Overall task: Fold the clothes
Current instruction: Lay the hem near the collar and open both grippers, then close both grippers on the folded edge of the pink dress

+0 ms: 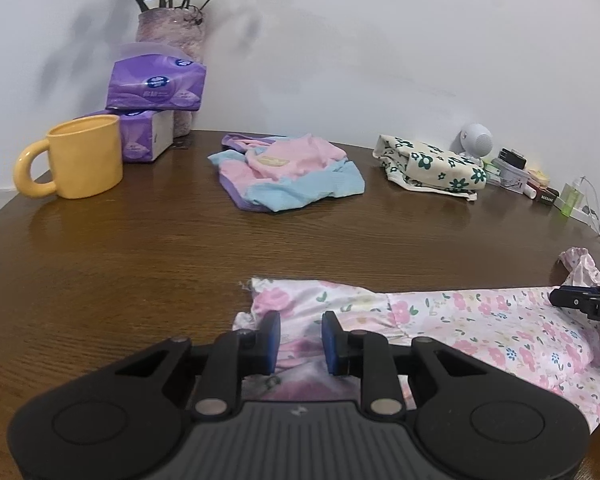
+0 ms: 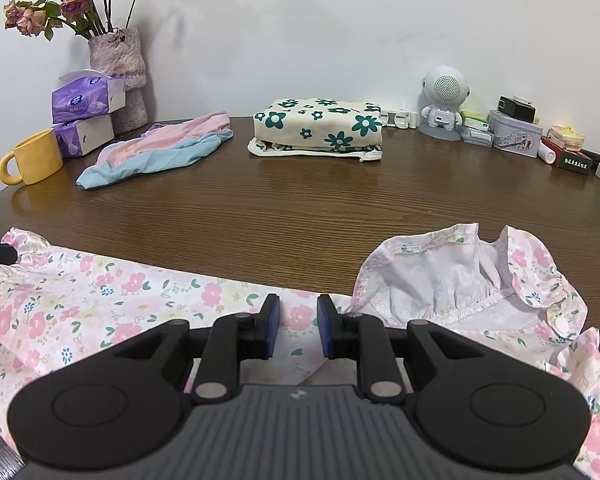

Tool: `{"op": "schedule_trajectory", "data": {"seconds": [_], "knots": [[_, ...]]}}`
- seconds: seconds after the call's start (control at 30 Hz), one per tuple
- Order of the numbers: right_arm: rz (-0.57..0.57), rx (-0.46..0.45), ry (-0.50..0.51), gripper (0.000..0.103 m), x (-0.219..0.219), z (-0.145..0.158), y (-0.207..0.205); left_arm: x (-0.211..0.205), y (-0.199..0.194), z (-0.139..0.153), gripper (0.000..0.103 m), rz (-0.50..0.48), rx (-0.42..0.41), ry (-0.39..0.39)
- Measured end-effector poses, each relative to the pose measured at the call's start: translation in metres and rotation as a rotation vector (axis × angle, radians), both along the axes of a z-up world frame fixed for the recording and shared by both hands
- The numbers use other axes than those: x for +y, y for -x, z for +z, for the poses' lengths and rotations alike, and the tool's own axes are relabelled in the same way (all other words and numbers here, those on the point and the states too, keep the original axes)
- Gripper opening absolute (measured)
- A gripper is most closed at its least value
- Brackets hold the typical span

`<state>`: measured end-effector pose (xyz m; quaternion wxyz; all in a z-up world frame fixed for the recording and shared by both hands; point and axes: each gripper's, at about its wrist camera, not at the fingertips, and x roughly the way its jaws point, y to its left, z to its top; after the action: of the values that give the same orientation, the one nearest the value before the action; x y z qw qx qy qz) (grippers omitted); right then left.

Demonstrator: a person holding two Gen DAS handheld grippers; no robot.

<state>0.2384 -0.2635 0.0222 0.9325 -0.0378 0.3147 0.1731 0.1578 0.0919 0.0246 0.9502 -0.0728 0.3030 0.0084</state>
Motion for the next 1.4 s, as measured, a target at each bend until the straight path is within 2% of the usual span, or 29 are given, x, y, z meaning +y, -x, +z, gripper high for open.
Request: {"op": "schedule_trajectory", "data": {"seconds": [0.1,0.2,0.27,0.43,0.6,0.73,0.97,1.17,1.4], "knots": [[0.007,0.008,-0.023,0.027,-0.002,0.002,0.001,0.000,0.003,0.004,0.021,0.009,-0.014,0.003],[0.031,-0.006,-0.055,0.033,-0.006,0.010,0.009,-0.005,0.010,0.015,0.027,-0.004,-0.059,-0.003],[0.042,-0.028,-0.058,0.043,-0.013,0.018,0.018,-0.011,0.015,0.024,0.039,-0.014,-0.083,-0.008],[0.050,-0.073,-0.064,0.047,-0.038,0.035,0.040,-0.031,0.017,0.038,0.048,-0.096,-0.094,0.024],[-0.002,-0.098,-0.047,0.047,-0.089,0.053,0.051,-0.070,0.009,0.049,0.049,-0.220,-0.079,0.046],[-0.053,-0.095,0.015,0.047,-0.125,0.066,0.035,-0.116,-0.009,0.059,0.050,-0.334,-0.062,0.042],[0.002,0.021,0.050,0.047,-0.162,0.076,-0.037,-0.204,-0.057,0.060,0.050,-0.486,0.022,0.048],[0.062,0.151,0.014,0.046,-0.168,0.062,-0.095,-0.263,-0.100,0.049,0.053,-0.562,0.099,0.042],[0.089,0.278,-0.038,0.045,-0.168,0.038,-0.142,-0.291,-0.146,0.028,0.053,-0.560,0.154,0.053]]}}
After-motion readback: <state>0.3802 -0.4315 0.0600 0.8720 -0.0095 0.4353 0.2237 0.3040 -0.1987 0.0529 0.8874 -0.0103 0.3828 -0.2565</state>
